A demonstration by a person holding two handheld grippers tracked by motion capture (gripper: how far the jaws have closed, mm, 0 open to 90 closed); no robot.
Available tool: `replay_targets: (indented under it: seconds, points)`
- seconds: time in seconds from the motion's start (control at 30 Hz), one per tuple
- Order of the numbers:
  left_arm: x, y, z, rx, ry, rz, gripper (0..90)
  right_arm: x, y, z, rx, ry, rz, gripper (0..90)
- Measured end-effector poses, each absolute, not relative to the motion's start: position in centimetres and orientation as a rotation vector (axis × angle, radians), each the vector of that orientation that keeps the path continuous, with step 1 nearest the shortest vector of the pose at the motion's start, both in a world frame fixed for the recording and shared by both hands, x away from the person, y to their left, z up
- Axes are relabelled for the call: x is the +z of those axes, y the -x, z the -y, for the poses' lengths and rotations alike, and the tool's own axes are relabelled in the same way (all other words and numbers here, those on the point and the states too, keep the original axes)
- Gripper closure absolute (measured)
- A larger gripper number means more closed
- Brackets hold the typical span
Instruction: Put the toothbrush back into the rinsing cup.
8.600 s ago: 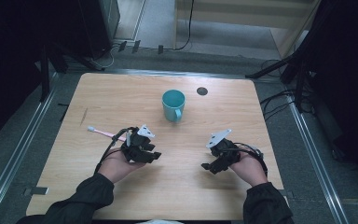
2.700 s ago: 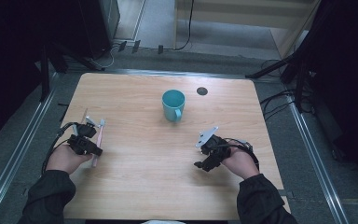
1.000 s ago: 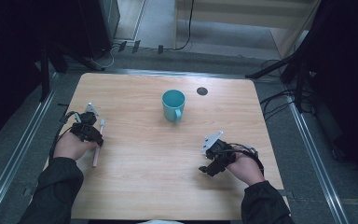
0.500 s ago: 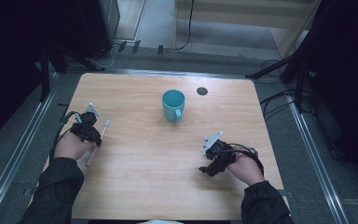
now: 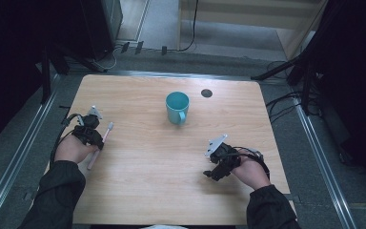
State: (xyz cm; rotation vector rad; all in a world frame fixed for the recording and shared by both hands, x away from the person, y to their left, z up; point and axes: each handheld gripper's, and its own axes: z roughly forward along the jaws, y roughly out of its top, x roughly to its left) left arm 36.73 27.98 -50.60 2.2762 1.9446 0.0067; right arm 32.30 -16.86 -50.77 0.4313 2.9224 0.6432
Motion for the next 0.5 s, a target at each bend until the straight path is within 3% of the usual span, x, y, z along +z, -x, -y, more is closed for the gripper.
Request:
replay_targets:
  seconds: [0.13, 0.5]
  points:
    - [-50.64, -36.73, -27.8, -0.03, -2.265, -1.926, 84.1, -50.78, -32.31, 16.88, 0.647, -0.431, -2.922, 21.8]
    - [-50.65, -36.8, -27.82, -0.029, -2.277, -1.908, 84.1, -50.82, -32.32, 16.89, 0.644, -0.427, -2.923, 21.8]
